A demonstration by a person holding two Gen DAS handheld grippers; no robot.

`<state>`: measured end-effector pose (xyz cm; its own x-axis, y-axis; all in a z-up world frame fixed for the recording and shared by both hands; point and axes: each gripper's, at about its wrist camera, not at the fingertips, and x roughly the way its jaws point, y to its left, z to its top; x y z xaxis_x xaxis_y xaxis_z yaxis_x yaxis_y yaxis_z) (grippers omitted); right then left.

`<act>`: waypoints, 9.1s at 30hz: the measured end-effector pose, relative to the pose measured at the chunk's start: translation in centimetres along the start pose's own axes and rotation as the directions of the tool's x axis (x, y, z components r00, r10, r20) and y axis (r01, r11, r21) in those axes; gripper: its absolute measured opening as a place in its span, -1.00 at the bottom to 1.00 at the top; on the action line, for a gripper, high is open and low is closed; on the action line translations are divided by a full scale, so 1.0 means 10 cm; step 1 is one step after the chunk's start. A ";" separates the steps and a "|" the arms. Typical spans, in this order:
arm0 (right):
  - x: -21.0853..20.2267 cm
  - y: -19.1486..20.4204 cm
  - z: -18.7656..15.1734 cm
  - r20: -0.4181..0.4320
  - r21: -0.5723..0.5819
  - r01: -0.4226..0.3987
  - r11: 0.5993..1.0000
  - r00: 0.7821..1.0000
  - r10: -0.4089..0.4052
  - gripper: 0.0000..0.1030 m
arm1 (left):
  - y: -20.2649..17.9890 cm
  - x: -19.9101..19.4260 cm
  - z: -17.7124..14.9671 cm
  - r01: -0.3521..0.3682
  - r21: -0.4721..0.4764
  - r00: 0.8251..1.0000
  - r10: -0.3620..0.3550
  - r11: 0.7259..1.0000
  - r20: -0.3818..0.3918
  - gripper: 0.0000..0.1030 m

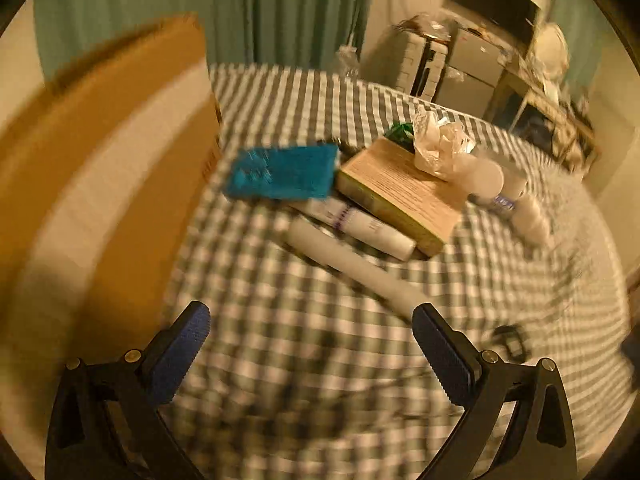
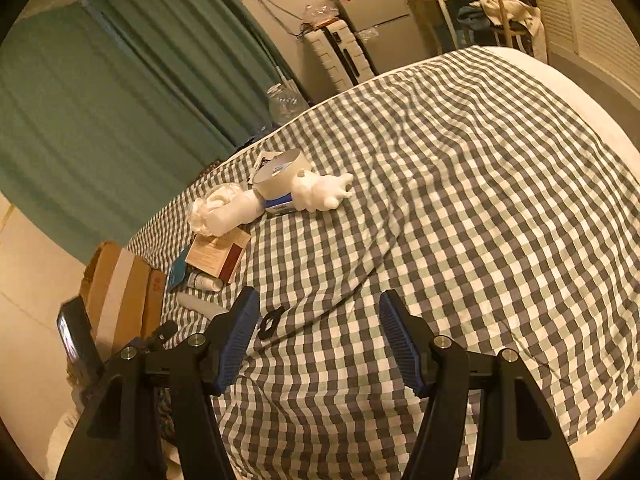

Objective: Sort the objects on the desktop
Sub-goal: 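Move both grippers back over the items on the bed, then grasp the white tube with the left gripper and lift it, then carry the white tube into the cardboard box and open the left gripper, then grasp white cotton pad with left gripper while right gripper grasps white deodorant stick, then drop cotton pad into box with left gripper while right gripper drops deodorant stick there, then grasp tan booklet with left gripper while right gripper grasps white plush toy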

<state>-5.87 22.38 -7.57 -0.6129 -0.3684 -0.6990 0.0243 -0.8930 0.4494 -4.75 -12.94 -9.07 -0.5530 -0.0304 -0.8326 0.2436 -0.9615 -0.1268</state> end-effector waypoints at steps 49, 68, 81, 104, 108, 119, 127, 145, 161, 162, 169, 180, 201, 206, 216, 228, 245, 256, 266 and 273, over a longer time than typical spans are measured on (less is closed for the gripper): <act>0.04 0.75 -0.30 0.002 -0.324 -0.006 0.946 1.000 0.007 -0.87 | -0.47 -0.91 -0.22 0.295 0.222 0.936 -0.328 0.929 0.127 -0.86; -0.64 1.43 -0.38 0.092 -0.384 -0.066 0.921 0.990 0.110 -0.87 | -0.25 -1.73 -0.04 0.328 0.258 0.894 -0.386 0.909 0.226 -0.85; -0.57 2.69 -0.41 0.065 -0.560 -0.144 0.816 0.974 0.217 -0.87 | 0.68 -2.06 0.48 0.203 0.136 0.925 -0.235 0.970 0.298 -0.85; 0.61 3.65 -0.18 -0.164 -0.473 -0.400 0.785 0.915 0.368 -0.28 | 1.93 -1.37 0.42 0.003 -0.097 0.986 0.013 0.995 0.168 0.84; 0.45 3.40 -0.10 -0.156 -0.423 -0.409 0.809 0.912 0.379 -0.28 | 1.79 -1.48 0.37 -0.033 -0.062 0.981 0.044 0.997 0.190 0.84; -0.27 1.82 0.01 0.131 -0.396 -0.057 0.917 0.984 0.117 -0.01 | 0.63 -1.65 0.16 0.118 0.086 0.953 -0.137 0.989 0.269 1.00; -0.24 0.78 0.05 0.196 -0.322 0.076 0.944 0.980 -0.011 0.19 | -0.04 -0.96 0.02 0.144 0.069 0.980 -0.152 0.987 0.126 1.00; 0.74 0.56 0.54 0.144 -0.233 0.008 0.973 0.989 0.026 0.28 | -0.55 0.43 0.99 0.122 0.090 0.984 -0.132 0.989 0.117 1.00; 1.38 1.01 0.77 0.092 -0.177 -0.038 0.983 0.994 0.055 0.28 | -0.11 0.16 1.06 0.168 0.084 0.969 -0.181 0.982 0.168 -0.83; 1.54 1.11 0.79 0.064 -0.178 -0.027 0.984 0.997 0.039 0.28 | -0.10 0.15 1.04 0.157 0.080 0.971 -0.169 0.984 0.170 -0.83; 2.00 1.02 0.65 -0.098 -0.154 0.067 0.986 0.992 -0.083 -0.27 | 0.01 0.13 0.83 0.153 0.092 0.981 -0.162 0.984 0.103 -0.83; 1.05 0.81 0.03 -0.140 -0.205 0.124 0.971 0.978 -0.154 -0.36 | -0.18 -0.27 0.41 0.240 0.131 0.970 -0.244 0.962 0.020 -0.83; -0.45 1.38 -0.30 -0.013 -0.209 0.033 0.977 0.999 -0.037 -0.36 | 0.48 -1.62 0.27 0.265 0.055 0.954 -0.270 0.963 0.129 -0.83; -0.62 2.16 -0.25 -0.004 -0.314 -0.083 0.946 0.996 0.086 -0.36 | 1.04 -2.06 0.60 0.225 0.012 0.946 -0.221 0.974 0.239 -0.83; 0.30 3.55 -0.28 -0.195 -0.380 -0.332 0.863 0.941 0.276 -0.36 | 2.25 -1.75 0.87 0.116 -0.098 0.974 -0.094 0.988 0.207 -0.83; 0.52 3.52 -0.04 -0.146 -0.366 -0.309 0.878 0.951 0.274 -0.20 | 2.35 -1.40 0.75 0.003 -0.137 0.990 0.016 0.991 0.140 0.51; -1.18 1.55 0.13 0.248 -0.344 -0.004 0.939 0.964 0.095 0.63 | 0.41 -2.19 0.45 0.100 0.079 0.959 -0.117 0.992 0.260 1.00; -0.48 0.52 0.11 0.255 -0.174 0.094 0.980 0.966 -0.047 0.72 | -0.32 -1.09 0.23 0.049 0.008 0.994 -0.049 0.999 0.097 1.00; 0.44 0.16 0.39 0.179 -0.165 0.118 0.979 0.980 -0.088 0.72 | -0.61 0.04 0.52 -0.023 -0.085 0.999 0.019 0.996 -0.040 1.00; 1.13 0.04 0.73 0.147 -0.084 0.101 0.991 0.985 -0.088 0.72 | -0.52 0.45 0.59 -0.127 -0.329 0.992 0.128 0.936 -0.019 1.00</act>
<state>-18.58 19.77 -11.24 -0.7223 -0.2462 -0.6462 0.0284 -0.9443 0.3280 -13.16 -9.69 -8.98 -0.5017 -0.1477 -0.8523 0.5607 -0.8058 -0.1905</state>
